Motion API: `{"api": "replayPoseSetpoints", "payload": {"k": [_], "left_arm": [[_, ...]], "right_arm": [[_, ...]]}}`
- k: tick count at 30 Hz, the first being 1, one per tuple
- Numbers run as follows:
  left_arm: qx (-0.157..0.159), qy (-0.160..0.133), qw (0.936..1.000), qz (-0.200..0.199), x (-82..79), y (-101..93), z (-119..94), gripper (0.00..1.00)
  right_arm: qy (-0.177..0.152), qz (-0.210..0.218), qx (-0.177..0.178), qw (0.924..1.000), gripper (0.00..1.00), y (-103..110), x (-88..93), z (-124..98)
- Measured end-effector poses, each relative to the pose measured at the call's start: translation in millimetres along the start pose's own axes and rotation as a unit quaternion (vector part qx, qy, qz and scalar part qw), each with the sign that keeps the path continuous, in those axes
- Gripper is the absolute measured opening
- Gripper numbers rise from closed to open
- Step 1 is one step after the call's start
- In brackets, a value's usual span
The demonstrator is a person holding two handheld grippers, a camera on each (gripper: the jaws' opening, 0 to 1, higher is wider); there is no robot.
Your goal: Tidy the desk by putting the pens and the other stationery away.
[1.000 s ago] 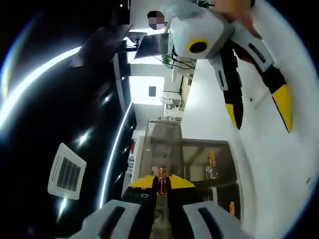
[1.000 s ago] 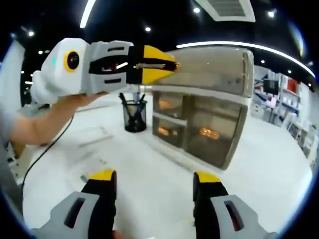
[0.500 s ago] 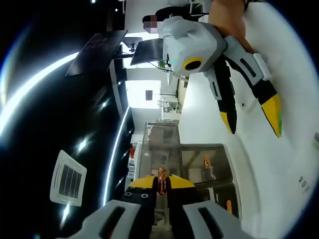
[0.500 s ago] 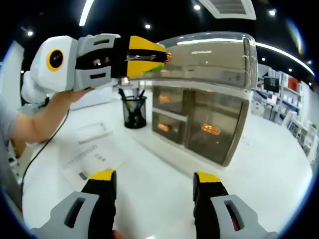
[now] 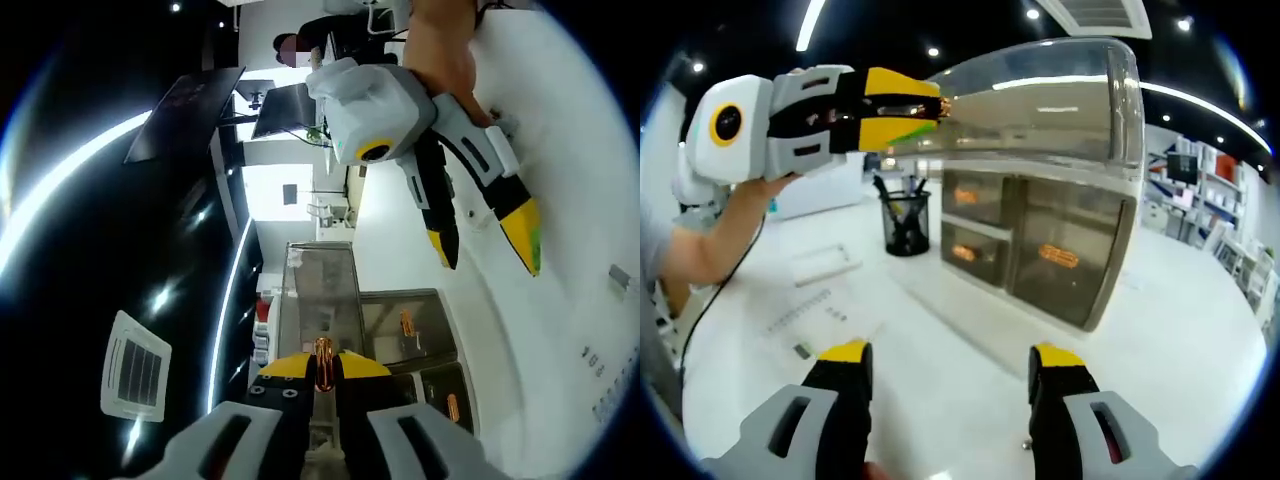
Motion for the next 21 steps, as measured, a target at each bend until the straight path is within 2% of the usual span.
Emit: {"api": "replayPoseSetpoints", "payload": {"k": [8, 14, 21], "left_arm": [[0.014, 0.0, 0.9999, 0.01, -1.5, -2.9, -3.8, 0.09], [0.02, -0.002, 0.9997, 0.012, -6.4, -0.1, -9.7, 0.09], [0.035, 0.002, 0.9992, 0.018, -8.9, -2.1, -12.3, 0.09]], "right_arm": [[-0.001, 0.003, 0.0, 1.0, 0.6, 0.7, 0.3, -2.0], [-0.009, 0.007, -0.012, 0.9999, 0.6, 6.5, -2.7, -3.3], [-0.002, 0.011, -0.02, 0.9997, 0.61, 8.6, -0.3, -1.8]]}}
Point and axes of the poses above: the point that each gripper's makers call its tool centre point, and the gripper's own axes: z roughly forward along the fingers, y roughly to its left, x roughly out of its underside, the point moved 2 cm from there along -z, roughly backward along the fingers, and after that the axes turned 7 degrees about y, right-handed, at the moved point
